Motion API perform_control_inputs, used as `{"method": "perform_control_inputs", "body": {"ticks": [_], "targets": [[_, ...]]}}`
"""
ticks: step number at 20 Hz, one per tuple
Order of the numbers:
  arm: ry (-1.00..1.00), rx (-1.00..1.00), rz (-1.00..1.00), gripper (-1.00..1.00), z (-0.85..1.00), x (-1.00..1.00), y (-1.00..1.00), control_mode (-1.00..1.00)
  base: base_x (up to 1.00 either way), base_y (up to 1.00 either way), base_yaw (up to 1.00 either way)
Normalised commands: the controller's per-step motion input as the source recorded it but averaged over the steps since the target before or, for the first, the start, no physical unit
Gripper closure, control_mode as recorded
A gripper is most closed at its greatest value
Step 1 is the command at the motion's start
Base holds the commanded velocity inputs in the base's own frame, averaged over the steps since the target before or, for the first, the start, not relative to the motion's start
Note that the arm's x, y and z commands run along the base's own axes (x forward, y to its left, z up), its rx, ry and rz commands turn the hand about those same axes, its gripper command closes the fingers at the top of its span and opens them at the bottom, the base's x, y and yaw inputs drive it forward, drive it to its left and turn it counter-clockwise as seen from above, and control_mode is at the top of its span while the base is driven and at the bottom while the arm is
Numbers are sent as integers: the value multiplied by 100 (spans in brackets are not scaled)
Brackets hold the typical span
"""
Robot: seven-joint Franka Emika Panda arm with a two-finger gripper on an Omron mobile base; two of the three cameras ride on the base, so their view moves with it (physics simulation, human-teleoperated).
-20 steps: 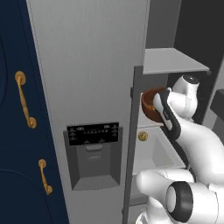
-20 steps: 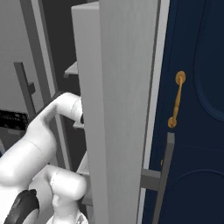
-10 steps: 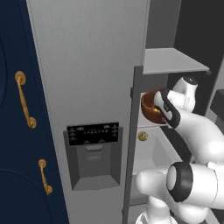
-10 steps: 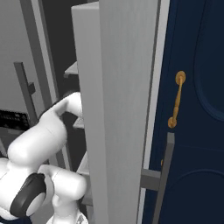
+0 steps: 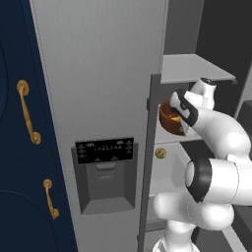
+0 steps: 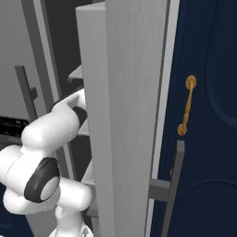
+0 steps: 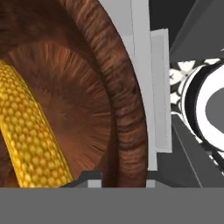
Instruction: Pick the chicken drumstick and corn from their plates and place them in the bowl. Then put the bowl in the fridge.
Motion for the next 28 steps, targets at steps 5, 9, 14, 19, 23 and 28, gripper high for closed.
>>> {"method": "perform_control_inputs", "body": {"ticks": [5, 9, 14, 19, 23, 28], "targets": [[-16, -2, 8, -100, -25, 4, 13, -100, 0, 0, 0], [-10, -4, 0, -100, -1, 12, 33, -100, 0, 0, 0], [-7, -1, 0, -100, 13, -9, 15, -100, 0, 0, 0], [-4, 0, -2, -100, 66, -50, 8, -100, 0, 0, 0], [0, 0, -3, -100, 49, -79, 8, -100, 0, 0, 0], [-1, 0, 0, -100, 29, -100, 0, -100, 0, 0, 0]]}}
